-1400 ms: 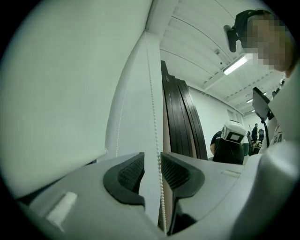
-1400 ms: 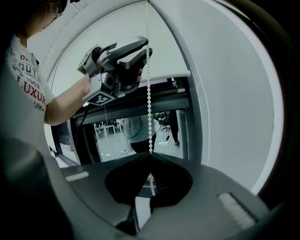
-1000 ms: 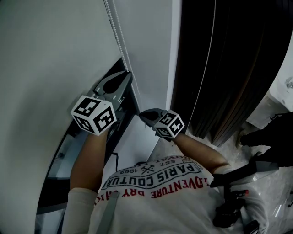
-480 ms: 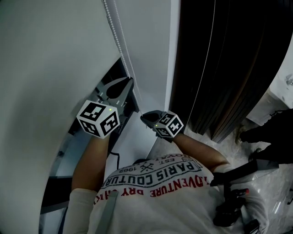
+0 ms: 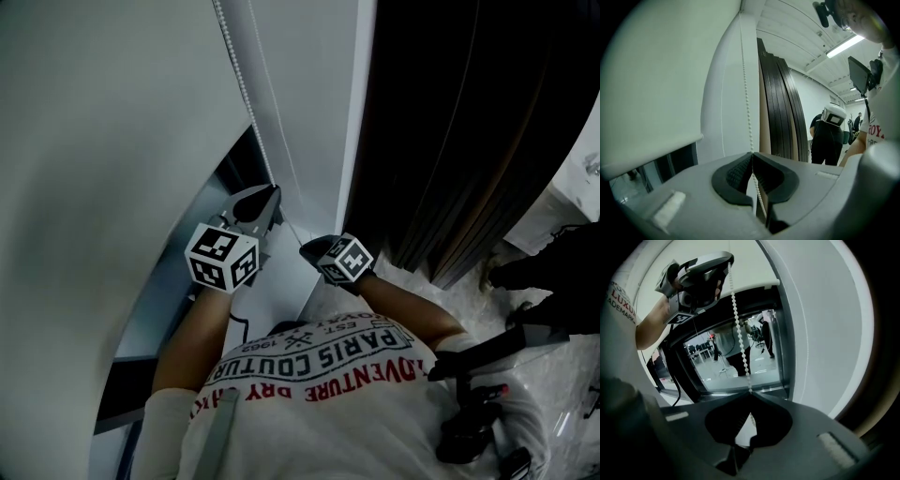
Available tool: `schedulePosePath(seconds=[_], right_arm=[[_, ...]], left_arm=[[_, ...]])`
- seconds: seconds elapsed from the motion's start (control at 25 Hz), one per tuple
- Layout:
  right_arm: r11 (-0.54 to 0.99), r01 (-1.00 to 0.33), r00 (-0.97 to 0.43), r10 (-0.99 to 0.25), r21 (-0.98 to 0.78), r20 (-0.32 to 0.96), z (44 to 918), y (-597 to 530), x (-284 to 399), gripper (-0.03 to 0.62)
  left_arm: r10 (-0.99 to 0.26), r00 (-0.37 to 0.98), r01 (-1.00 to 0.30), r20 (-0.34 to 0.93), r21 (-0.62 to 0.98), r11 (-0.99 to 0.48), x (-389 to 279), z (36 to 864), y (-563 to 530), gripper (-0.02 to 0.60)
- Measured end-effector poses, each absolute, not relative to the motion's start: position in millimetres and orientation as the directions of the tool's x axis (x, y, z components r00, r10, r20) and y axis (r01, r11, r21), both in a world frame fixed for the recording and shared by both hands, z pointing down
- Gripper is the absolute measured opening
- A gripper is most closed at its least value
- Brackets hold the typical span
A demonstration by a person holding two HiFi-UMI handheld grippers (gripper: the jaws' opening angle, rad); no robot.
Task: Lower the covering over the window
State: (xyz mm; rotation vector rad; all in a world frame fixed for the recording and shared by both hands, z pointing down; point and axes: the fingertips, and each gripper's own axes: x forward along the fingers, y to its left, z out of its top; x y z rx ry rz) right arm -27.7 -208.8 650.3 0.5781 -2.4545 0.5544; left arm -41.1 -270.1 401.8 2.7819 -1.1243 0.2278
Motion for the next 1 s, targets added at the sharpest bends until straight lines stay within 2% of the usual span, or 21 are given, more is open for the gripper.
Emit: schedulePosePath(seconds=[0.24,0.48,0.84,0.92,1.0], right_arm=[[0.816,-0.517,-0.701,-0.229,-0.26,0.676,680.8,-184.9,-17.2,0.006],[0.807,-0.502,-0.717,-0.188,-0.311,0.672,685.9,-182.4,-17.6,0.006],[0.826,-0.492,-0.739,-0.23,-0.274,0.633,669.8,-191.0,-18.4,0.008],[0.829,-0.49,-0.742,-0.233,-0.271,0.629,670.4,-188.1,-17.7,0.015],[0.829,-0.491,-0.745,-0.24,-0.267,0.623,670.9,-185.9,-16.8,0.061]], left_arm=[[-0.674,0.685,-0.717,0.275,0.092,-0.691,-43.0,452.4,-266.3,0.009],[-0.71,0.637,-0.763,0.299,0.112,-0.637,-68.6,476.1,-279.5,0.006],[-0.735,0.61,-0.787,0.295,0.119,-0.606,-77.6,483.4,-279.0,0.012],[-0.738,0.602,-0.793,0.303,0.122,-0.597,-79.9,490.8,-277.0,0.053],[-0.751,0.589,-0.805,0.298,0.142,-0.575,-84.1,496.6,-274.4,0.079]])
